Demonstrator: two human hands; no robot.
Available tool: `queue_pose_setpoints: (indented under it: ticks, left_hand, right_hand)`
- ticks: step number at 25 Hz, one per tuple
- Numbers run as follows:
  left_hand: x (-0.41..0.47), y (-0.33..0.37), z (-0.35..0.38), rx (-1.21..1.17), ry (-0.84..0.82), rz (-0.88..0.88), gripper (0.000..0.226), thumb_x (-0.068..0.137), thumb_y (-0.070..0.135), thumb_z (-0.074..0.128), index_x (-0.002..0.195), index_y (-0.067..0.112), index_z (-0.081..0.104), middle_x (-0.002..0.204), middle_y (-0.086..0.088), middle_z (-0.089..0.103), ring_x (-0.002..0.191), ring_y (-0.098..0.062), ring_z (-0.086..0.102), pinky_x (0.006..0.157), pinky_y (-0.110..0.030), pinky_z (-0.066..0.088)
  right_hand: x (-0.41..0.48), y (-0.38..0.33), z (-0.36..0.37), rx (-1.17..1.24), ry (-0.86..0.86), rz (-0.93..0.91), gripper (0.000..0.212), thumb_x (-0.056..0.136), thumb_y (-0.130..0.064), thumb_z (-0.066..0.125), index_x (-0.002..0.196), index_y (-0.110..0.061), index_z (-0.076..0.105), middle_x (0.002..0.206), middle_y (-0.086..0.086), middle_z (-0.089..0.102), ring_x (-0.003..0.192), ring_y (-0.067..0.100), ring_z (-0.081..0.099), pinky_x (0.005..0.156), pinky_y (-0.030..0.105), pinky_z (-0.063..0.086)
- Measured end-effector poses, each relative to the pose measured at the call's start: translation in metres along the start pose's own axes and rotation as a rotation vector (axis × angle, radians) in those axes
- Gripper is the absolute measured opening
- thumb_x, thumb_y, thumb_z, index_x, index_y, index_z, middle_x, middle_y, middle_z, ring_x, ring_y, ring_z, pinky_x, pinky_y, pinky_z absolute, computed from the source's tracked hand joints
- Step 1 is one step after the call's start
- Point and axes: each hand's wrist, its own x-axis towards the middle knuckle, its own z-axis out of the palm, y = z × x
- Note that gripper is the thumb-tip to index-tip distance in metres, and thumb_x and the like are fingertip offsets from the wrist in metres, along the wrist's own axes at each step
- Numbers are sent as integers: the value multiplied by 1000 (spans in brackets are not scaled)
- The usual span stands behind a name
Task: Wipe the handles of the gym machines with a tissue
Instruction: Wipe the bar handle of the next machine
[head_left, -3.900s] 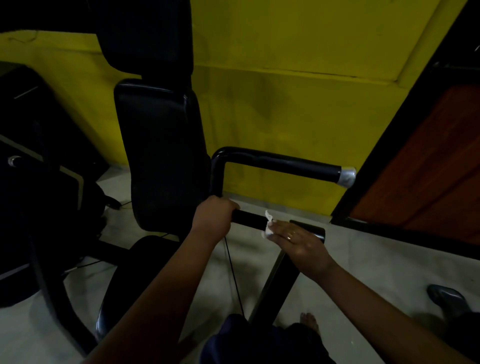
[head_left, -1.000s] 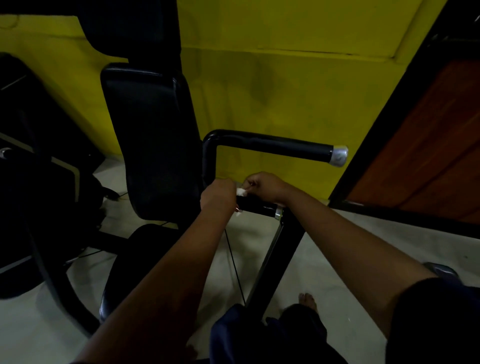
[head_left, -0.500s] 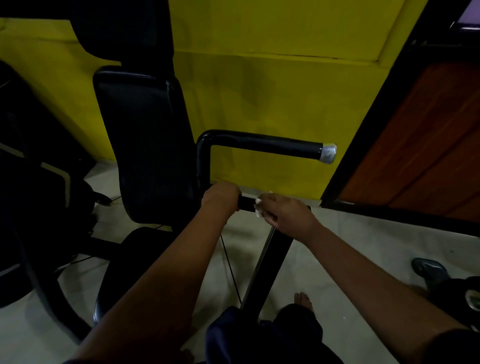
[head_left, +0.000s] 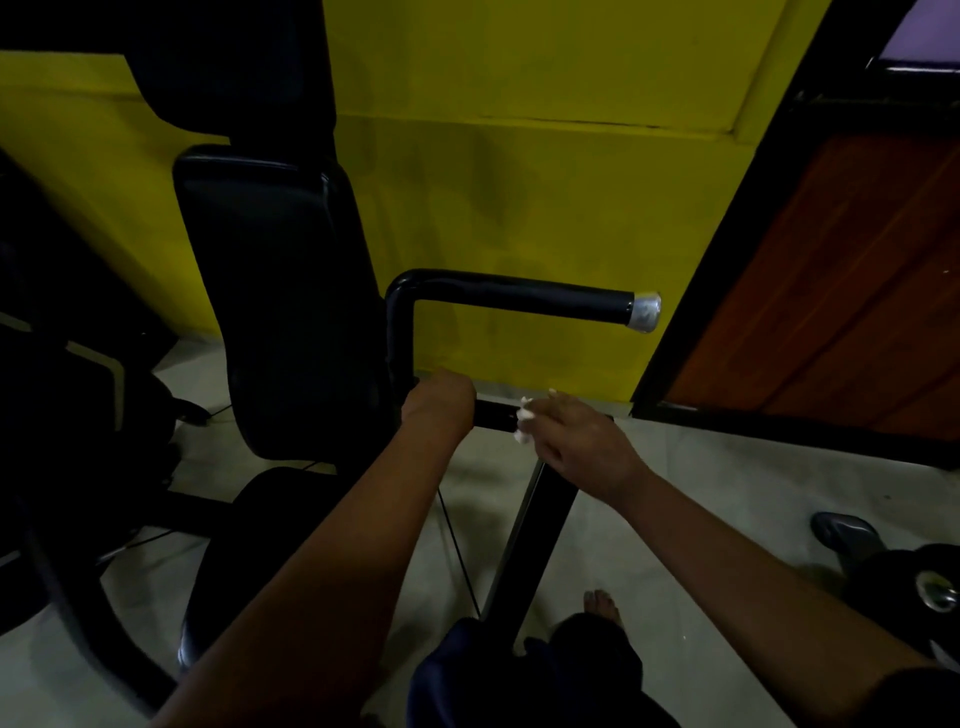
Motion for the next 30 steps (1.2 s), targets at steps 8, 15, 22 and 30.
queue_pose_setpoints:
  ticks: [8, 15, 22, 30]
  left_hand:
    - [1, -1, 2, 62, 16, 32, 29, 88, 7, 62, 117, 8, 65, 121, -15, 60, 112, -30, 59, 88, -38, 50]
    - [1, 0, 0, 50, -3, 19, 29, 89, 6, 61, 118, 5, 64, 122, -18, 59, 111, -32, 59, 89, -41, 50]
    - [-4, 0, -13, 22, -31, 2, 37, 81, 1, 68, 118, 8, 66, 117, -14, 63, 111, -30, 60, 90, -41, 53]
    - [3, 2, -8, 65, -38, -53, 31, 86, 11, 64, 117, 16, 66, 120, -10, 60, 110, -28, 59, 84, -37, 51]
  right_hand:
    - [60, 11, -12, 214, -406, 719, 25, 88, -32, 63, 87, -7, 67, 89, 11, 68, 87, 29, 63, 75, 33, 47]
    - [16, -3, -10, 74, -108, 363, 10, 85, -20, 54, 88, -15, 62, 69, 7, 64, 65, 27, 58, 55, 31, 37]
    - [94, 20, -12, 505, -1022, 954, 31, 97, -12, 39, 83, 2, 63, 87, 21, 62, 69, 30, 57, 63, 30, 46]
    - [32, 8, -4, -17, -222, 364, 21, 95, -28, 49, 95, -10, 60, 80, 12, 63, 75, 32, 57, 60, 33, 35]
